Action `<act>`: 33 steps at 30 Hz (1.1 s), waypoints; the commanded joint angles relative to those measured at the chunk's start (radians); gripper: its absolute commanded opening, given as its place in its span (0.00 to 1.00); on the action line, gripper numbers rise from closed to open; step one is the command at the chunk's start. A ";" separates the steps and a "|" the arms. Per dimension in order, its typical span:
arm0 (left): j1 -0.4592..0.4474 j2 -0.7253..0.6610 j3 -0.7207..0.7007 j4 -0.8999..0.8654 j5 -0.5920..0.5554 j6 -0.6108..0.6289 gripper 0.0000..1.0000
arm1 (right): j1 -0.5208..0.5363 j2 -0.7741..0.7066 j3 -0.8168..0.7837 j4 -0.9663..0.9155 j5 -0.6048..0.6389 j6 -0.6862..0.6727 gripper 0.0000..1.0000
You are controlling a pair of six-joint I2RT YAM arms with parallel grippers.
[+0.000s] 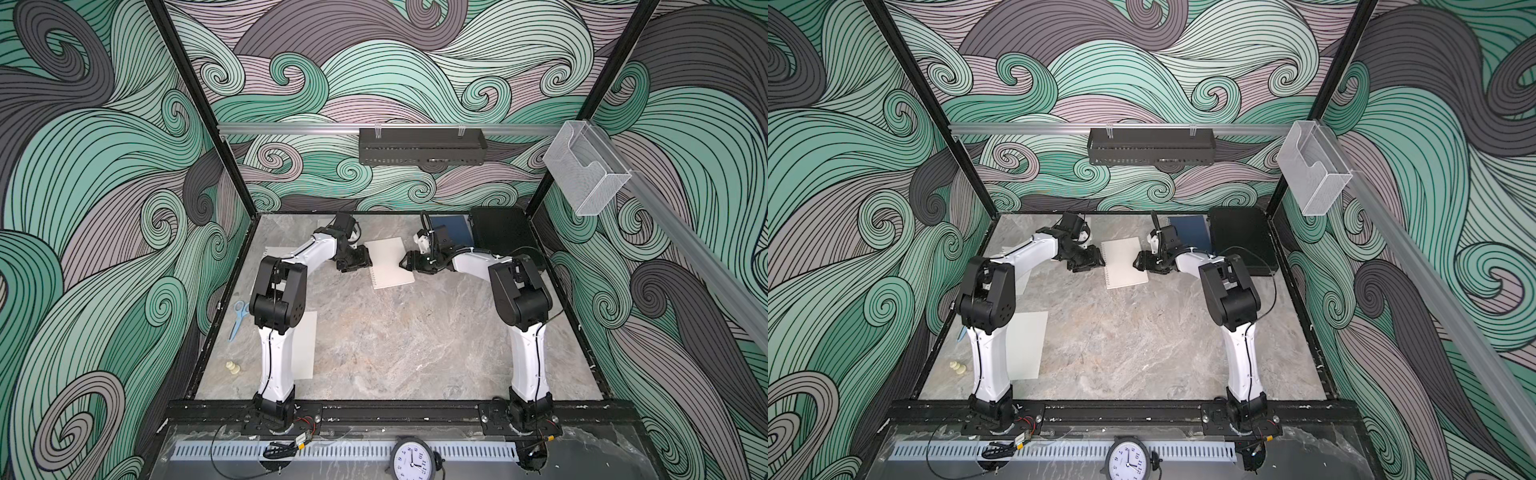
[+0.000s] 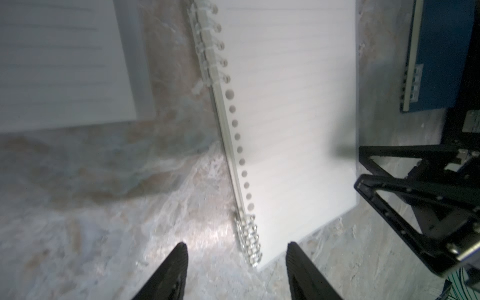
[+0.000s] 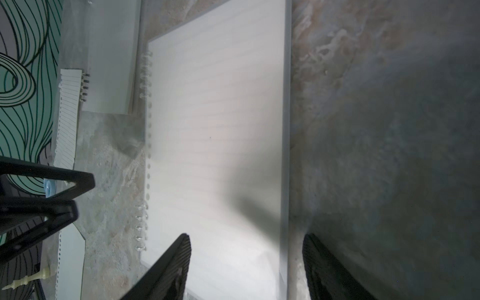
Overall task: Tear off pages from different notebooks
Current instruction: Move the notebook to the center of the board.
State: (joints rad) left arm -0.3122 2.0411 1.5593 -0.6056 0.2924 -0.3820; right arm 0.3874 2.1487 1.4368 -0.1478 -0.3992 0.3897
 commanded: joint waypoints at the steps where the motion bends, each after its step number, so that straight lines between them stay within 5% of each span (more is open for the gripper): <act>1: -0.058 -0.077 -0.065 -0.009 -0.077 0.001 0.61 | 0.003 -0.055 -0.066 -0.102 0.094 -0.060 0.70; 12: -0.198 -0.053 -0.059 -0.111 -0.219 0.030 0.60 | 0.050 -0.174 -0.162 -0.185 0.200 -0.156 0.69; 22: -0.212 0.014 -0.016 -0.161 -0.259 0.061 0.57 | 0.122 -0.169 -0.133 -0.261 0.312 -0.206 0.65; 33: -0.207 0.103 0.067 -0.181 -0.287 0.092 0.43 | 0.131 -0.123 -0.110 -0.217 0.249 -0.149 0.62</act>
State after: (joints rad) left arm -0.5194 2.1113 1.5814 -0.7517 0.0296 -0.3145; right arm 0.5171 1.9984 1.3014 -0.3561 -0.1360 0.2222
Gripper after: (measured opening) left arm 0.433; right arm 0.626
